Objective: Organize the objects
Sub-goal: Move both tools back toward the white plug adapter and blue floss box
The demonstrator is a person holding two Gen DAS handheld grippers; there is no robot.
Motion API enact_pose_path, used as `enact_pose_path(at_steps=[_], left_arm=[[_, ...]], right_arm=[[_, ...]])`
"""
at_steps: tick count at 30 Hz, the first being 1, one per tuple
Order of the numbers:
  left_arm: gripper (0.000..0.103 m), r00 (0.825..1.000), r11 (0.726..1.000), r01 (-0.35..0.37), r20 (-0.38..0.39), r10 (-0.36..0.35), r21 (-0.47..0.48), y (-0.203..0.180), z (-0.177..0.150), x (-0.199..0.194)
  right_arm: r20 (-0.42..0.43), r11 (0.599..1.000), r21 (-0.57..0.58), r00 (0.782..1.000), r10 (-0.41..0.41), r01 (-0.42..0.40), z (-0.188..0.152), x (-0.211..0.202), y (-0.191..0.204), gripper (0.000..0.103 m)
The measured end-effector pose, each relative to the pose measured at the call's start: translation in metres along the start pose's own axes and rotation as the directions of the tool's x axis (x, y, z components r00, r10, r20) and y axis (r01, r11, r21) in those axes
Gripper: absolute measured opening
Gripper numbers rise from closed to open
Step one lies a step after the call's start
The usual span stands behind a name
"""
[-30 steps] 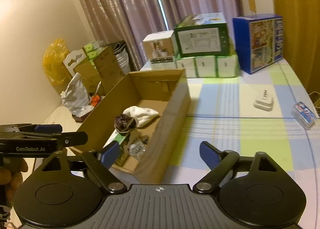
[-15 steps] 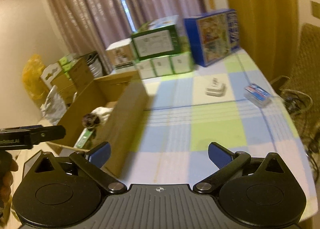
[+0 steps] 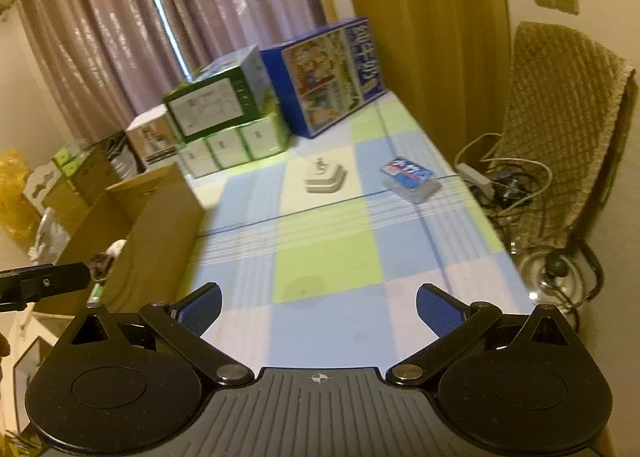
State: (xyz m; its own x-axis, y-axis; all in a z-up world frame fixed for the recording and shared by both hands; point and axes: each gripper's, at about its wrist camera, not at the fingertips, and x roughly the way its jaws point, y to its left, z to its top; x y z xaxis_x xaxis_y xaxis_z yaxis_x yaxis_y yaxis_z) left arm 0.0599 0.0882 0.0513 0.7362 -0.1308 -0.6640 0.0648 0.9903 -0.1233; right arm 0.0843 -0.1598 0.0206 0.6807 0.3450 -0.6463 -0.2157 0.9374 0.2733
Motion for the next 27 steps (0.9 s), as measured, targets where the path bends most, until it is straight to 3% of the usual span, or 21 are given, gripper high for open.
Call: enact_pose_path(at_steps=[27], left_arm=[[0.102,0.996,0.996,0.073,-0.059,-0.07,0.05,-0.052,0.001,0.048]], right_arm=[[-0.026,0.994,-0.02,0.994,-0.109,0.108,0.002,0.011,-0.047,0.101]])
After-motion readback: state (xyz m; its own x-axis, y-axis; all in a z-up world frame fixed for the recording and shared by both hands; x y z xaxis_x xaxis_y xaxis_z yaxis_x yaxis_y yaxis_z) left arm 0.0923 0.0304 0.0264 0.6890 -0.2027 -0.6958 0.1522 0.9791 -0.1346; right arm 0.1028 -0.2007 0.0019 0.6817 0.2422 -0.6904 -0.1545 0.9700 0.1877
